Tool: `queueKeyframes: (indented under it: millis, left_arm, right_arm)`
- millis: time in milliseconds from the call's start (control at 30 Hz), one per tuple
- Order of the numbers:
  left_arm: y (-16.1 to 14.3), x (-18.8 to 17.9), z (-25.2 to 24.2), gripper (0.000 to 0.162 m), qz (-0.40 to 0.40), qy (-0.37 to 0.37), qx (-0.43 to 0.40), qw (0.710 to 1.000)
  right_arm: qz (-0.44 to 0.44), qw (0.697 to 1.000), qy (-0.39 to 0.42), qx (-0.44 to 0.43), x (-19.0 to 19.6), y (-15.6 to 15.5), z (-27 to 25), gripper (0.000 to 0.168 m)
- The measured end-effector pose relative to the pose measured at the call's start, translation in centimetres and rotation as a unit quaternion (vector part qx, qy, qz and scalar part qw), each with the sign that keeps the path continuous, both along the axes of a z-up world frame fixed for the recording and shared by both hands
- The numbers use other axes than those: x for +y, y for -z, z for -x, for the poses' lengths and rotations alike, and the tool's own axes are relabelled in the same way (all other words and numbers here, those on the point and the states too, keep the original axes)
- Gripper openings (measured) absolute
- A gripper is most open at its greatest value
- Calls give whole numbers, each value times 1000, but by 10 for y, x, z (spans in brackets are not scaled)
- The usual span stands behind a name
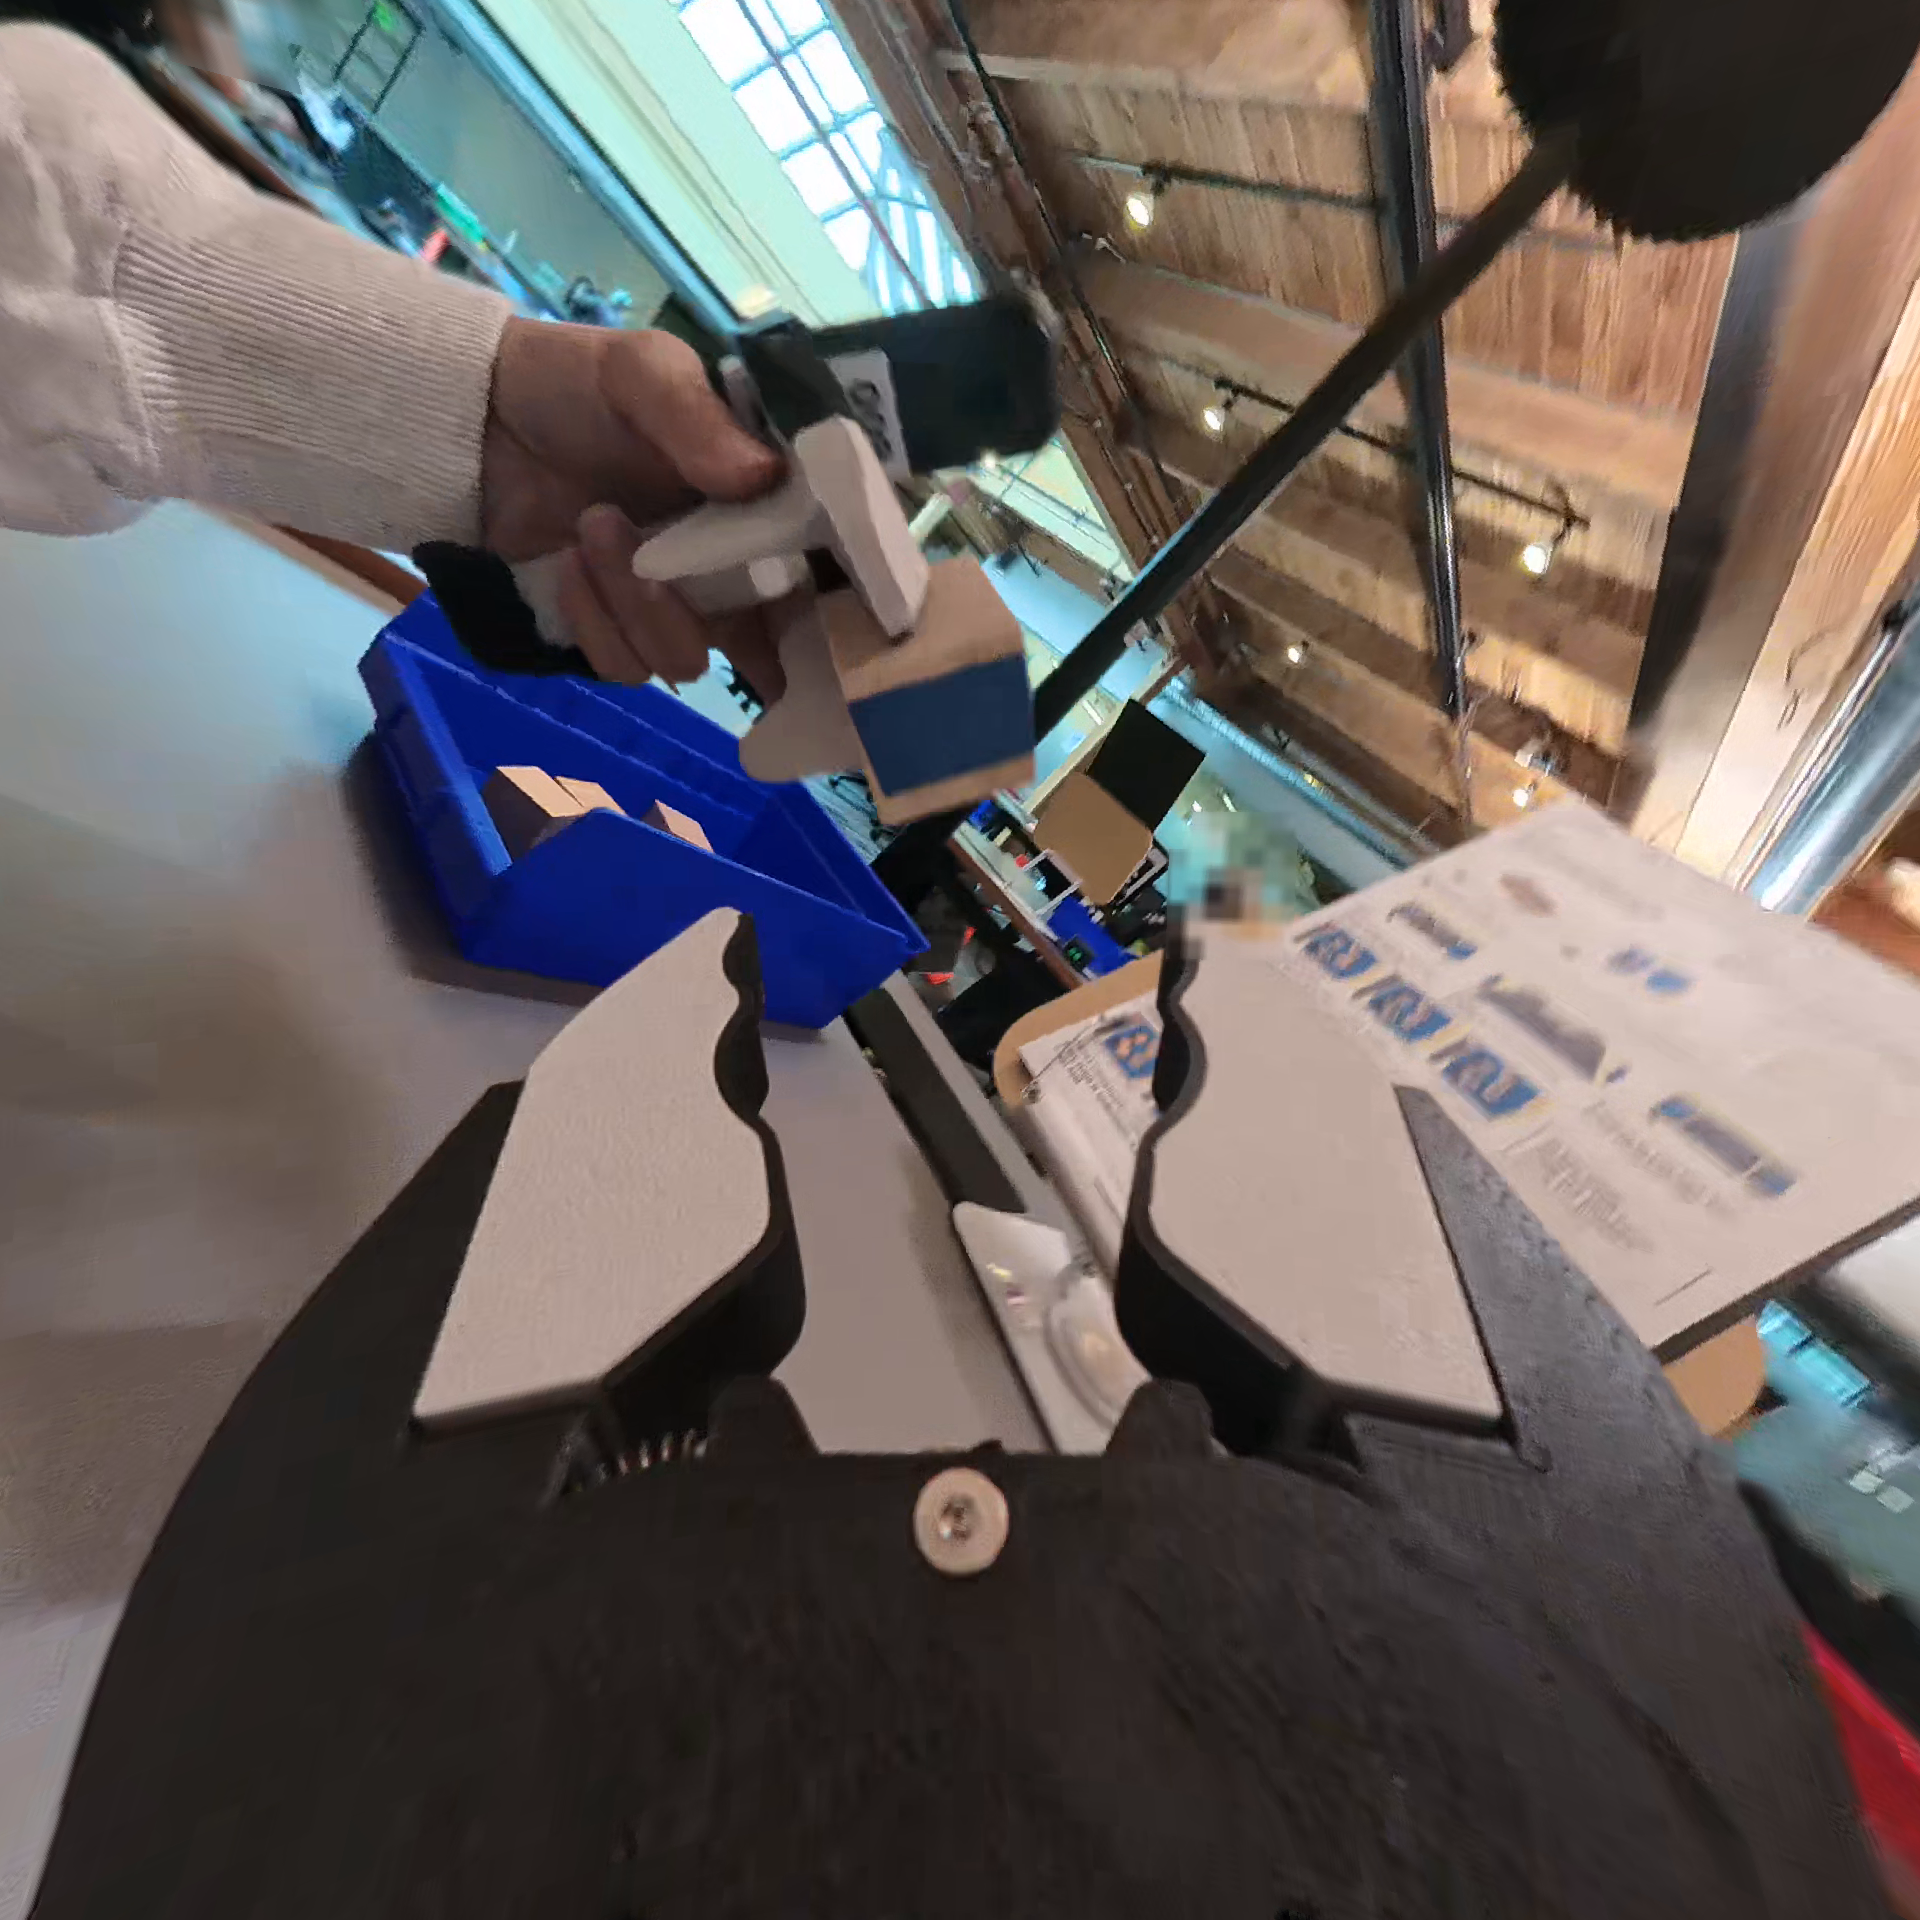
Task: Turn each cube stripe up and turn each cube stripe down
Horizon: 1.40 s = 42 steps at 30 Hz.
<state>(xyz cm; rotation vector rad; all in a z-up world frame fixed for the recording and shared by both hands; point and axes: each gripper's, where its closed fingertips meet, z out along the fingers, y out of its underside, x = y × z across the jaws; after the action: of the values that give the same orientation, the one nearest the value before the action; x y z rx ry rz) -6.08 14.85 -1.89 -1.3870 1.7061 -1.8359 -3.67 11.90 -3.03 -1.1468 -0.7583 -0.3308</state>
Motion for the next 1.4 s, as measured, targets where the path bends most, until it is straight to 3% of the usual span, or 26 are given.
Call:
queueKeyframes:
  millis: [133,333,700,767,867,933,1033,1133,1200,1300,1400]
  left_arm:
    - [-1,-34,-14,45,54,70,4,996]
    - [4,-59,-26,45,80,127,7,989]
    - [14,-64,-34,46,99,134,19,986]
    - [16,-62,-37,47,85,117,9,989]
    - [14,-48,-48,63,41,42,-19,998]
    - [13,-36,-55,74,8,-15,-35,999]
    - [21,-14,-66,75,-68,-116,-52,990]
    - [46,10,-75,74,-173,-210,-36,962]
    - [64,16,-79,74,-233,-233,-24,944]
    - [86,13,-89,74,-256,-247,-6,934]
    - [102,7,-98,73,-255,-258,0,932]
  right_arm:
    - [-8,996,-1,-87,-6,-8,6,64]
    - [-14,994,-17,-108,-14,-12,2,54]
    - [24,994,-39,-101,-12,-5,2,43]
    - [50,994,-36,-94,-11,-2,1,43]
    - [96,993,-30,-62,-14,-6,-11,43]
    - [128,990,6,-50,-15,-12,-36,43]
    - [204,974,96,-36,-19,-18,-100,43]
    - [325,929,178,-17,-36,-13,-177,44]
    - [391,886,248,9,-53,-9,-236,44]
    - [496,791,349,87,-87,11,-319,44]
    - [562,672,443,193,-126,39,-383,44]
